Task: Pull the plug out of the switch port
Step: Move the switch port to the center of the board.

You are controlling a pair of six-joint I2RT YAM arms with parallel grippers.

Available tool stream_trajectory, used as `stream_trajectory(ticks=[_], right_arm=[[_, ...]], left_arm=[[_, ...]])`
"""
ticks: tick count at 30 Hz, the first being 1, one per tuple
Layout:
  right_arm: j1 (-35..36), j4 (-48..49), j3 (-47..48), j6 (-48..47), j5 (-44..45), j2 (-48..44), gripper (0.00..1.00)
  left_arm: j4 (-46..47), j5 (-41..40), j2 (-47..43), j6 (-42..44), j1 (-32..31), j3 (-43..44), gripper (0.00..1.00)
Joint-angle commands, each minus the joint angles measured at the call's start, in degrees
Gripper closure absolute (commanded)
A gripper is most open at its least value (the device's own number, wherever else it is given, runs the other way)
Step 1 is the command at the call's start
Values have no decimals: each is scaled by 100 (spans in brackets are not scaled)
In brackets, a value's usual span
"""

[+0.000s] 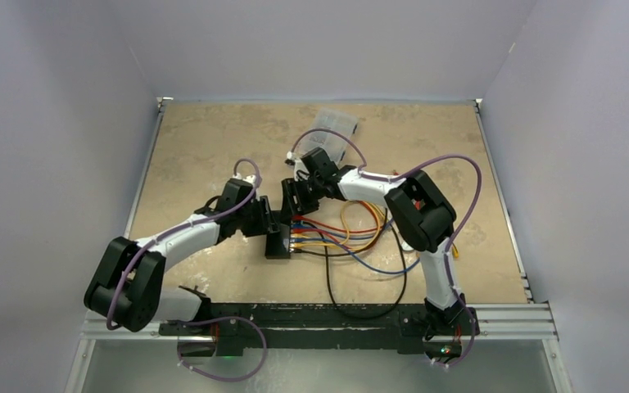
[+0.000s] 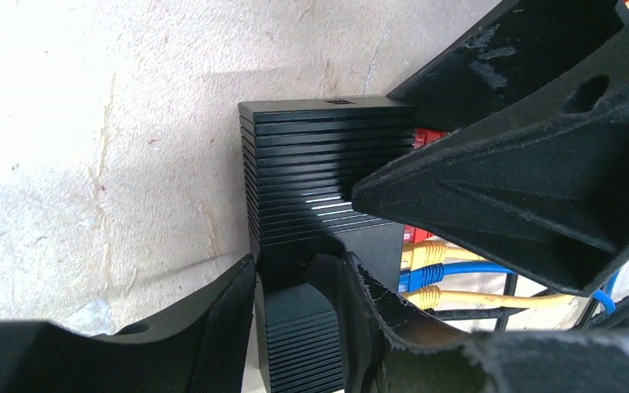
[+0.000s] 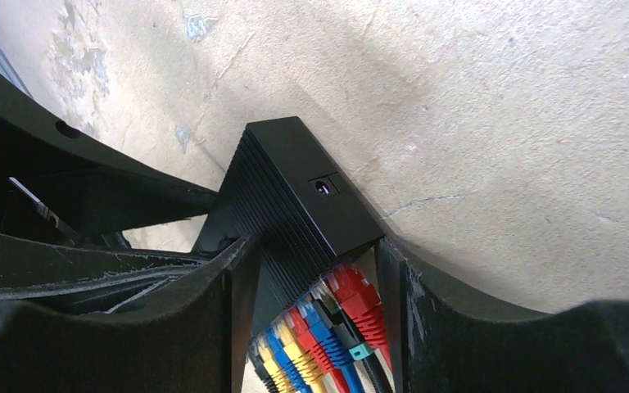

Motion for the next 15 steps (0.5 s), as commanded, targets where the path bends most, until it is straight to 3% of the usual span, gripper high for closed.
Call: stream_trajectory(ticks=[1, 5, 12, 15], right_arm=[[215, 598, 201, -46, -143, -95, 44], [210, 495, -85, 17, 308, -462, 42], [-58, 1092, -1038, 249, 513, -1283, 39], [-296, 1447, -1520, 387, 272, -1606, 37]], left_arm=[[-423, -13, -130, -108, -146, 4, 61], [-943, -591, -322, 47, -137, 314, 52], [-1097, -915, -736, 169, -11, 579, 8], [-1064, -825, -771, 233, 125, 659, 3]])
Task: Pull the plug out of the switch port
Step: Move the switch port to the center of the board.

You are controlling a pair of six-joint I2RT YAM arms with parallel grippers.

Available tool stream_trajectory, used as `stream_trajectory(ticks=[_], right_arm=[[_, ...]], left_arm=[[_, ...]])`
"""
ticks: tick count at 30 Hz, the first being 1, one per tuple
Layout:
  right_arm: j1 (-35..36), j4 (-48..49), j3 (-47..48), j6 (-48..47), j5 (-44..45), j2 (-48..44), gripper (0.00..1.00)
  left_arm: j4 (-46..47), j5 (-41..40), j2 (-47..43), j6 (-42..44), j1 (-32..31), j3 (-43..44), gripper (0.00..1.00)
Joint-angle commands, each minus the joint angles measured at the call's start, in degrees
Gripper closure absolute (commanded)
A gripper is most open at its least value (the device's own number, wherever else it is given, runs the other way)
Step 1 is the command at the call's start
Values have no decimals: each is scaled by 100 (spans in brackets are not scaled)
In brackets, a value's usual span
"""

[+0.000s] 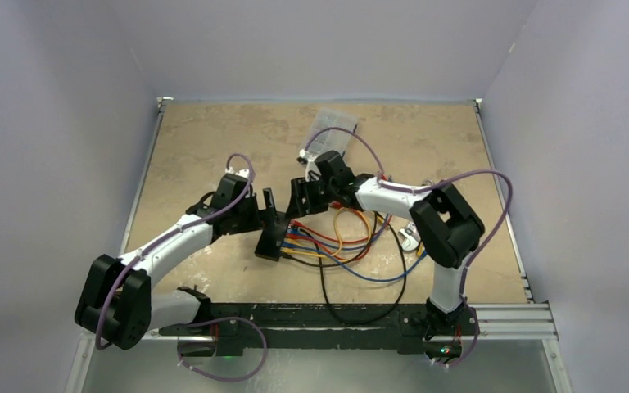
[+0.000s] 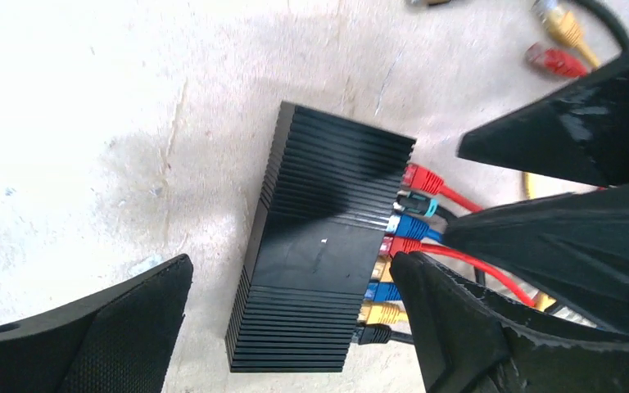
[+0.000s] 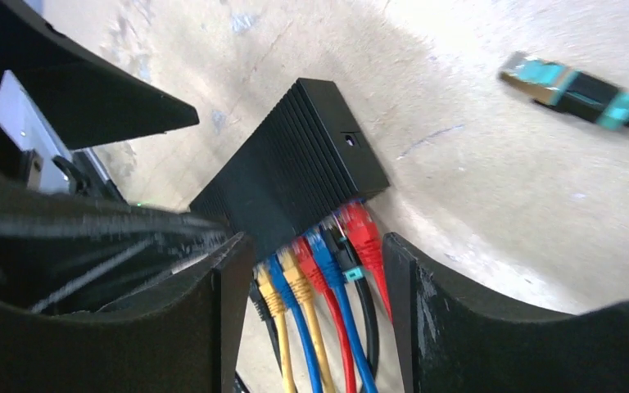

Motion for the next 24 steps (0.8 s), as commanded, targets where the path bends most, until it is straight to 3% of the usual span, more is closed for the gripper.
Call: stream_trajectory(ticks=[1, 5, 15, 24], right_arm=[[-407, 880, -580, 264, -220, -629, 37], [-593, 1036, -1042, 280, -305, -844, 37], [-588, 1412, -1447, 376, -681, -662, 40], [-581, 1743, -1421, 542, -1060, -61, 46]], left_arm=[[-5, -41, -142, 170, 219, 332, 3], [200, 346, -76, 224, 458, 322, 5], [955, 1679, 500, 154, 1005, 111, 28], [1064, 1910, 888, 220, 1136, 58, 36]])
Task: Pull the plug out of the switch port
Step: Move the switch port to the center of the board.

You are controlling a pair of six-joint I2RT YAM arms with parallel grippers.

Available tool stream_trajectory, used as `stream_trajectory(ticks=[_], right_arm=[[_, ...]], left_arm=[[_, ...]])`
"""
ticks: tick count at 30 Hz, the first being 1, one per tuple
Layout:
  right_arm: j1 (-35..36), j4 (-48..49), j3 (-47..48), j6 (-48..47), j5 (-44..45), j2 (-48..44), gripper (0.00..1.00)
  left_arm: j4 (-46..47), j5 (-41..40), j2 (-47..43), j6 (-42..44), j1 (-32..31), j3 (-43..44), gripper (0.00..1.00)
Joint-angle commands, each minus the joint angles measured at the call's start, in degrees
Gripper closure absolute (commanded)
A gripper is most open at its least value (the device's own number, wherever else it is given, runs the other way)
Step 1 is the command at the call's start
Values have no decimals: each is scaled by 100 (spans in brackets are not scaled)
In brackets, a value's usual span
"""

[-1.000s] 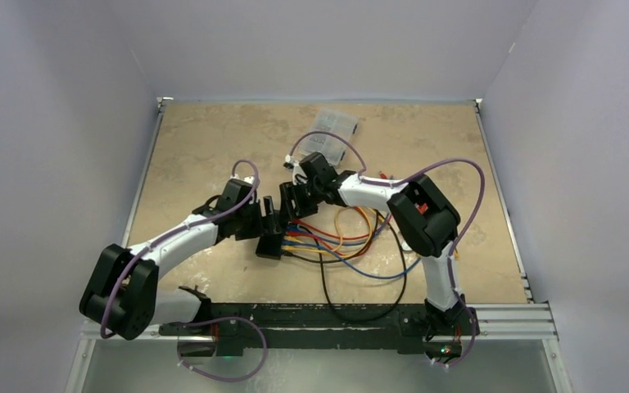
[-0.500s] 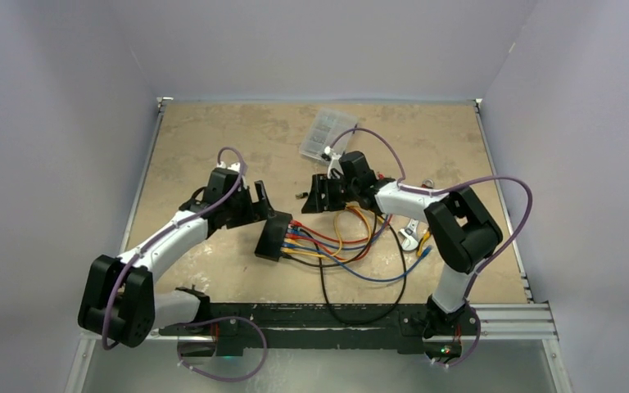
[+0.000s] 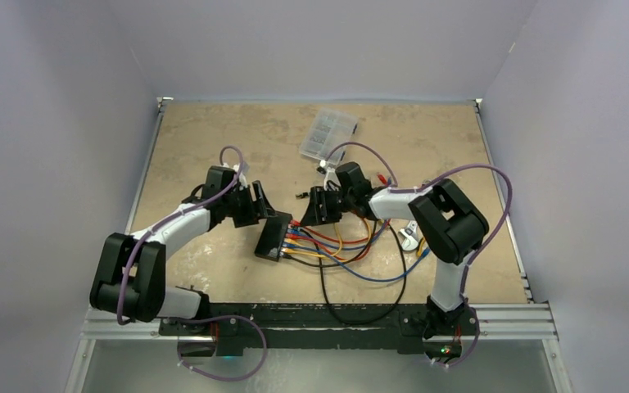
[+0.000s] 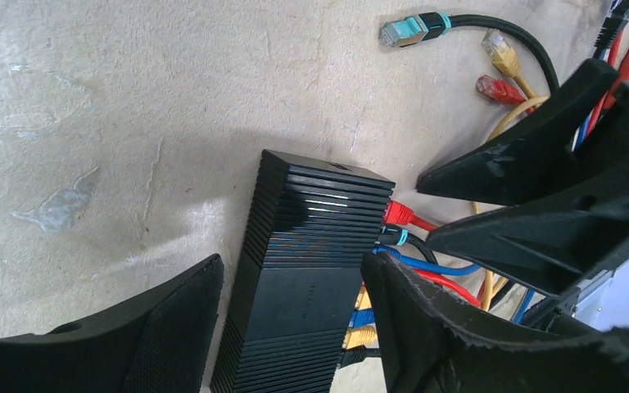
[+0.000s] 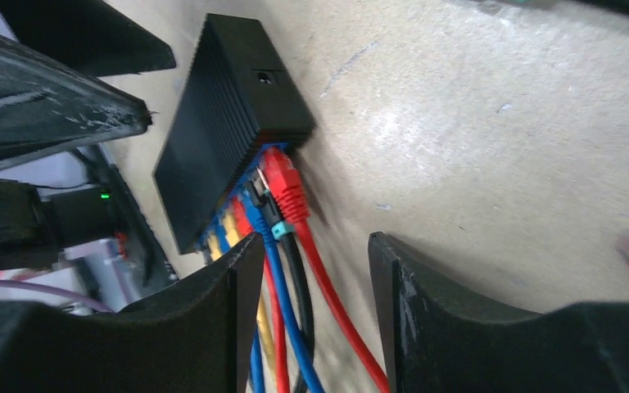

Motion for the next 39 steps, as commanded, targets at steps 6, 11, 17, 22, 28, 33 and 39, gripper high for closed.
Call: stream_trajectory(ticks=[6, 11, 17, 22, 28, 33, 39], right_arm=[[29, 682, 153, 334, -601, 617, 55], [193, 702, 467, 405, -776, 840, 64], [425, 566, 765, 396, -717, 976, 74], [384, 282, 672, 314, -426, 672, 64], [154, 496, 188, 396, -476, 249, 47], [43, 1037, -270, 657, -864, 161, 46], [33, 1994, -612, 1157, -1253, 398, 49]], left_arm=[[181, 208, 224, 180, 125, -102, 41], [162, 157, 223, 185, 143, -117, 42], [50, 47, 178, 240, 152, -93, 43], [-157, -132, 41, 323, 159, -47, 41], [-279, -190, -49, 383, 195, -20, 40], [-248, -96, -32, 389, 222, -45, 42], [-157, 46, 32, 380, 240, -109, 47]])
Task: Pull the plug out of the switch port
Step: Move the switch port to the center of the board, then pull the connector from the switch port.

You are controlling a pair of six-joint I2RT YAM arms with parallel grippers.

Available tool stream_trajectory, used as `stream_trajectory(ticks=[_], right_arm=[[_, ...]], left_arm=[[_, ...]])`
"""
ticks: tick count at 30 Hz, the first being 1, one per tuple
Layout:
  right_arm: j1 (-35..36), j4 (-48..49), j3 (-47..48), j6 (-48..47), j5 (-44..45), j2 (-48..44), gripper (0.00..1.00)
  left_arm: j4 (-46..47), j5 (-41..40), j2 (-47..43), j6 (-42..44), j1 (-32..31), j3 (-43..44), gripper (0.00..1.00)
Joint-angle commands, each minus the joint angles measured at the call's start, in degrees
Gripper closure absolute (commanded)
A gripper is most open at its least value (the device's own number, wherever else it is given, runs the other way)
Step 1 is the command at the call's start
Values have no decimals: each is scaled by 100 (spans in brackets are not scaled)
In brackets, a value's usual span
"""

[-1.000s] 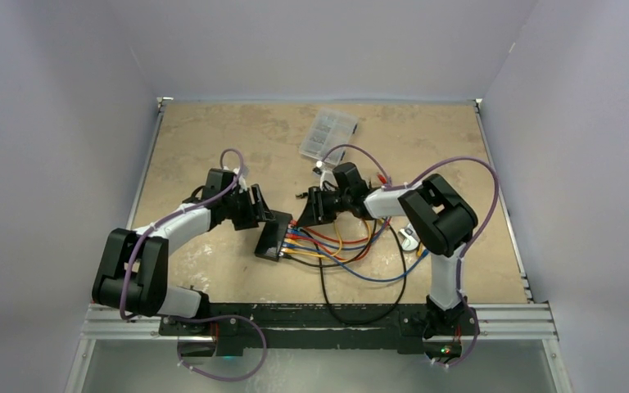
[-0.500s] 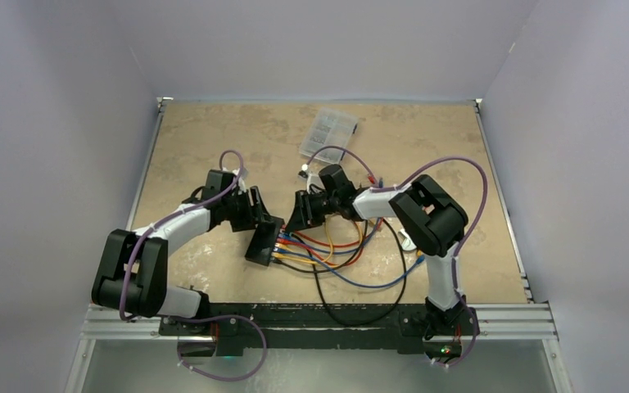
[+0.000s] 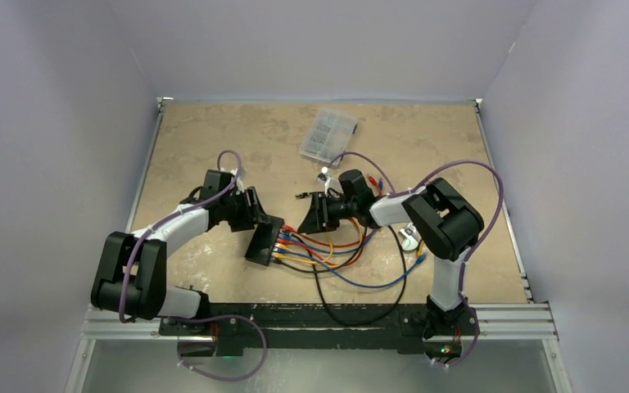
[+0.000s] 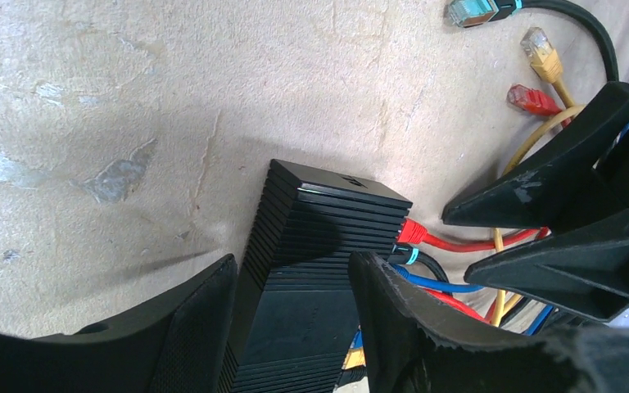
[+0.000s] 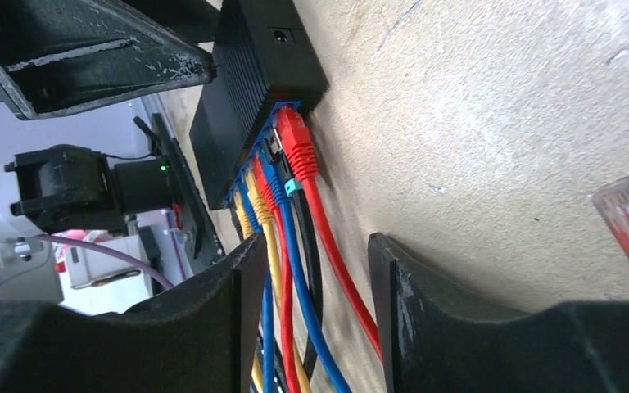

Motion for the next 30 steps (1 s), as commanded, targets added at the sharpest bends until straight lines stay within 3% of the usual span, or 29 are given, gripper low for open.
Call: stream_trajectory(ticks=[1, 8, 30], right_arm=[[27, 935, -130, 438, -400, 151, 50], [33, 1520, 43, 838, -614, 619, 54], [180, 1915, 865, 1236, -945, 1563, 61]], left_arm=[[137, 177, -54, 133, 63, -26, 48], [226, 269, -16, 73, 63, -142, 53], [338, 387, 115, 53, 63, -194, 59]])
